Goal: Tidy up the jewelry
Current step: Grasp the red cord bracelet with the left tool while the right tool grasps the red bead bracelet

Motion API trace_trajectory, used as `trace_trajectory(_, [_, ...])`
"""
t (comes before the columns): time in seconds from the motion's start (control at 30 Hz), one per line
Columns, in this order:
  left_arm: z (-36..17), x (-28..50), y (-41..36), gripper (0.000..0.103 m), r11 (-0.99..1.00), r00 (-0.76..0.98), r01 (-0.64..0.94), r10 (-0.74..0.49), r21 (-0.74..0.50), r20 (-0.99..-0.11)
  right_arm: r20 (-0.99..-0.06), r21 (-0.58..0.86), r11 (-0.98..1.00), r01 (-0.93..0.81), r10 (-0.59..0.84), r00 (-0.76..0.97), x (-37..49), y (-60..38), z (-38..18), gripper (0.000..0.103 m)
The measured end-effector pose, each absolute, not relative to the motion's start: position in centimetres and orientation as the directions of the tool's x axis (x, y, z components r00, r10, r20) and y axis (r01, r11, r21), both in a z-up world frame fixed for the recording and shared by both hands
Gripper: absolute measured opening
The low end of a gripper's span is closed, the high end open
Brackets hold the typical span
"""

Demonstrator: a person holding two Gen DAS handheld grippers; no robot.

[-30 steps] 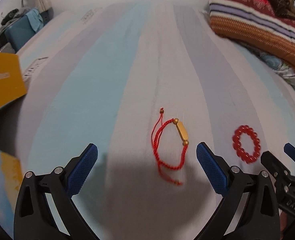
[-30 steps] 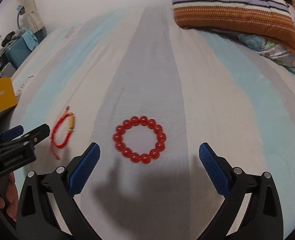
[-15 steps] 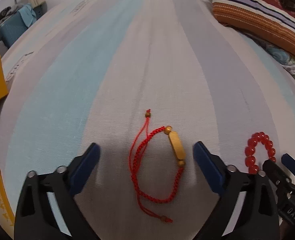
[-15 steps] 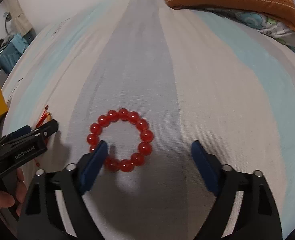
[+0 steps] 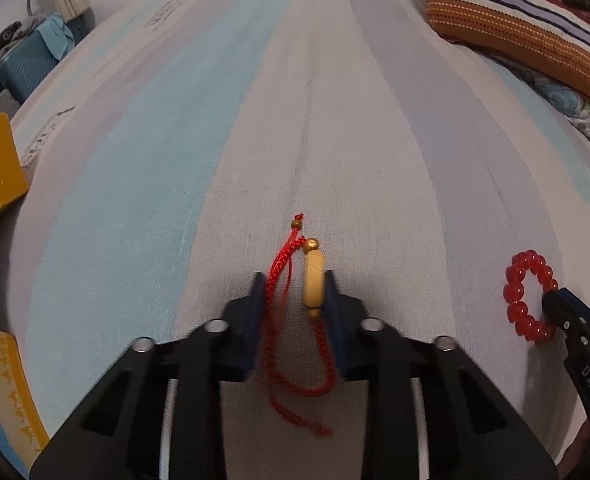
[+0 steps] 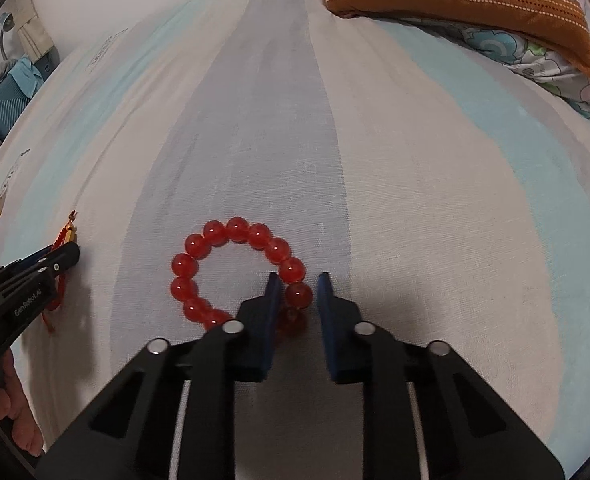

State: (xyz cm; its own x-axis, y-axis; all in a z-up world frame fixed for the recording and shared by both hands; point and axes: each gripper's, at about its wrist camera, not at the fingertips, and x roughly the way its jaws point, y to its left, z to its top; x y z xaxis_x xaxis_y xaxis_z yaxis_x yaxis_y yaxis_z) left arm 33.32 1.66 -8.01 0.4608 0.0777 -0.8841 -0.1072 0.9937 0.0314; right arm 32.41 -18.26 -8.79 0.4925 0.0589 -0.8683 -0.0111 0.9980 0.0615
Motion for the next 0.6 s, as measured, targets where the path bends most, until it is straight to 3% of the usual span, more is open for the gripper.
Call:
trace_trajectory(0.07, [-7.7, 33.1, 1.9, 0.013, 0.995, 0.463, -0.101, 0.066, 0.021, -0.884, -0.865, 0.066, 0.998, -0.009, 0.062, 0.498, 32.4, -18.4, -8.6, 0.014])
trace_trajectory(0.6, [-4.8, 30.3, 1.3, 0.013, 0.998, 0.515, -0.066, 0.035, 0.001, -0.857, -0.824, 0.113, 0.993, -0.021, 0.106, 0.556, 31.2, -18.7, -5.4, 0.013])
